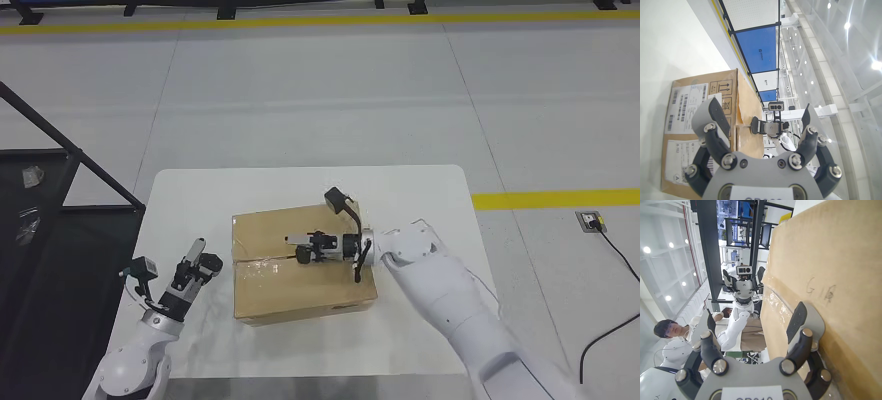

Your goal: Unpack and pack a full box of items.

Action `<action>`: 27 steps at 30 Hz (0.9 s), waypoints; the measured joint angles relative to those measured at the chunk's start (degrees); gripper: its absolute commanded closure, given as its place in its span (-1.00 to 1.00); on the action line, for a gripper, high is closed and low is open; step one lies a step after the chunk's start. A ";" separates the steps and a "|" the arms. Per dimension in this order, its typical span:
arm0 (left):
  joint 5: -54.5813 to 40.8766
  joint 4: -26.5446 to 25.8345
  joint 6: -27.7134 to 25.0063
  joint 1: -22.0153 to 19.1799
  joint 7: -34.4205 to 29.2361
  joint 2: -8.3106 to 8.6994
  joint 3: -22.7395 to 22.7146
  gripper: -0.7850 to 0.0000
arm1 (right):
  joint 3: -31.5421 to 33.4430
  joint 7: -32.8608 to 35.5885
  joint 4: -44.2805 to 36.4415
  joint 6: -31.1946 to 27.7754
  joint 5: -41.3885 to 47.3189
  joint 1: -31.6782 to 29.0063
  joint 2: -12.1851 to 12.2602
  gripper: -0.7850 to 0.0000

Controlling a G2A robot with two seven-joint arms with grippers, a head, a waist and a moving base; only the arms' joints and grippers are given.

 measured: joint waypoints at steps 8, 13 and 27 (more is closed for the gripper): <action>-0.09 0.17 0.27 -0.42 -0.19 -0.03 -0.10 -1.00 | 7.17 -0.84 -14.38 4.97 -4.40 -8.00 5.32 -1.00; 0.09 0.33 0.27 -0.75 -0.37 -0.04 -0.09 -1.00 | 12.58 -0.16 -27.10 9.64 -7.51 -15.48 8.41 -1.00; -0.06 0.66 -0.12 -0.60 -0.37 -0.07 -0.46 -1.00 | 20.08 -12.21 -42.35 22.20 -16.88 -25.23 11.61 -1.00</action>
